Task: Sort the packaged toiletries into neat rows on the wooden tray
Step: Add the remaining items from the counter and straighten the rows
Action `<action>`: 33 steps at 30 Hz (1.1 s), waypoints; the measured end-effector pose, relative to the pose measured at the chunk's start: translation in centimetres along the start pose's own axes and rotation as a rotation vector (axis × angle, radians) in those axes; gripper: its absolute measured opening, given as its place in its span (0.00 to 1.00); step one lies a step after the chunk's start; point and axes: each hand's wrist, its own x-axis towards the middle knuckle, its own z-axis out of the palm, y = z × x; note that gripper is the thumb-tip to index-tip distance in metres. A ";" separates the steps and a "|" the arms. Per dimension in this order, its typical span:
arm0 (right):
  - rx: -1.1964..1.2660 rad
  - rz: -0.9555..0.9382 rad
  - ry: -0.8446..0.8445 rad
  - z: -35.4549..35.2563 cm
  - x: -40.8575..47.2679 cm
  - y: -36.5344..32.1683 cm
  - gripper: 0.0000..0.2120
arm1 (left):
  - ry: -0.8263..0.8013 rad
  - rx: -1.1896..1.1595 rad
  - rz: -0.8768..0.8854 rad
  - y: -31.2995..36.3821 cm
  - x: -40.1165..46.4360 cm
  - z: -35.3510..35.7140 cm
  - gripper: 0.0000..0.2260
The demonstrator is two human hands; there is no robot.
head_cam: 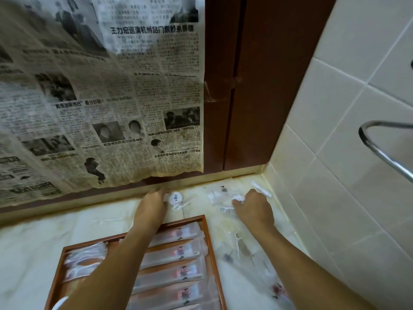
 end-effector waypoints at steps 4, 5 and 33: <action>-0.062 0.009 0.005 0.5 0.2 -0.4 0.22 | -0.078 0.162 0.131 0.9 0.6 -0.1 0.19; -0.078 0.008 0.004 0.5 0.3 -0.5 0.23 | -0.095 0.183 0.158 0.9 0.7 -0.1 0.18; 0.318 -0.401 -0.020 0.7 -8.6 -4.1 0.23 | 0.180 -0.343 -0.062 -2.9 -8.3 -4.0 0.19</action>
